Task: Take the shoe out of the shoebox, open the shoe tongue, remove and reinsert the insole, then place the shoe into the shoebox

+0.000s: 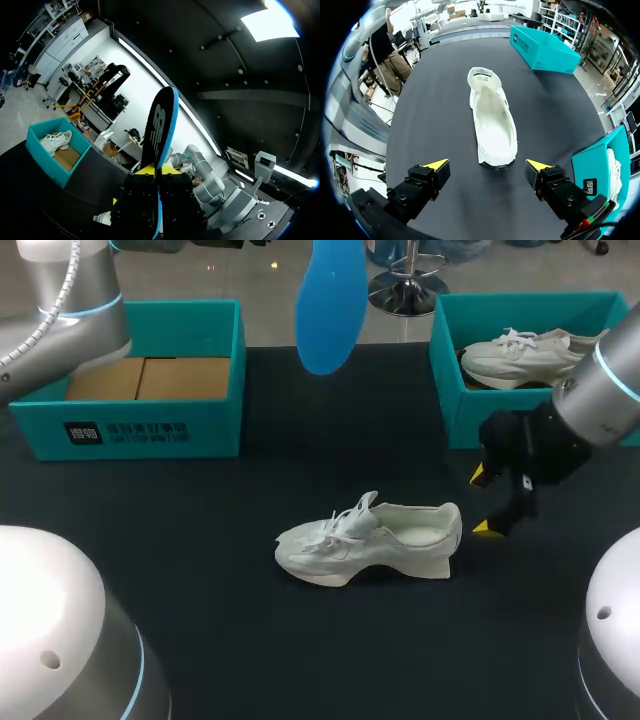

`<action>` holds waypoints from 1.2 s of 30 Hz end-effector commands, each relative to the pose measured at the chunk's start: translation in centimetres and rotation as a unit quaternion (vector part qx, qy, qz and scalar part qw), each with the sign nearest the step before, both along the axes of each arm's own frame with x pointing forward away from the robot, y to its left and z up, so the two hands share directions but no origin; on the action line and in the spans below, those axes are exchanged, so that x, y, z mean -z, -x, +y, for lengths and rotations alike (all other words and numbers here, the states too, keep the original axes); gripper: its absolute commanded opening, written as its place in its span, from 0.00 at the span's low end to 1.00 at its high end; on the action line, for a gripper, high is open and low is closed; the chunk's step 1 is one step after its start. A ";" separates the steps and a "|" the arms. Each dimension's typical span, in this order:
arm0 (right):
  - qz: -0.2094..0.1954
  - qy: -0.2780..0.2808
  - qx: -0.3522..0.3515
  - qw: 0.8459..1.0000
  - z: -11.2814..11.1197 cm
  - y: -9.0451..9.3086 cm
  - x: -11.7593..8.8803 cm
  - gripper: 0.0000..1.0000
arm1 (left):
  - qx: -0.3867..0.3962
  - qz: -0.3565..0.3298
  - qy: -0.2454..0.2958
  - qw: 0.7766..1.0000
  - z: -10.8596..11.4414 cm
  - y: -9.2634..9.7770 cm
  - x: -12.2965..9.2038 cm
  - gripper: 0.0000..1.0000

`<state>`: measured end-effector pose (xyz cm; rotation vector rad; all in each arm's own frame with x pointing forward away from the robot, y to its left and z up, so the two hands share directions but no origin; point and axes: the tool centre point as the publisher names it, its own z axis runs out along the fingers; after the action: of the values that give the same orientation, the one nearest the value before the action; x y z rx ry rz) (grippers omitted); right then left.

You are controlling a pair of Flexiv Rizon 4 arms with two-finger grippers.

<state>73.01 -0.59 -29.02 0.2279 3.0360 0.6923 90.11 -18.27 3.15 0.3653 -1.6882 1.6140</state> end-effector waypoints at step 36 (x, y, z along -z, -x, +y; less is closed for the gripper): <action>-0.001 0.001 0.000 1.000 0.0 0.1 0.0 1.00 | -0.042 0.013 0.003 0.999 1.1 -0.4 -0.1 0.00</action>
<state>72.96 -0.63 -29.02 0.2269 3.0350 0.6917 90.59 -17.14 3.25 0.4564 -1.6675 1.6670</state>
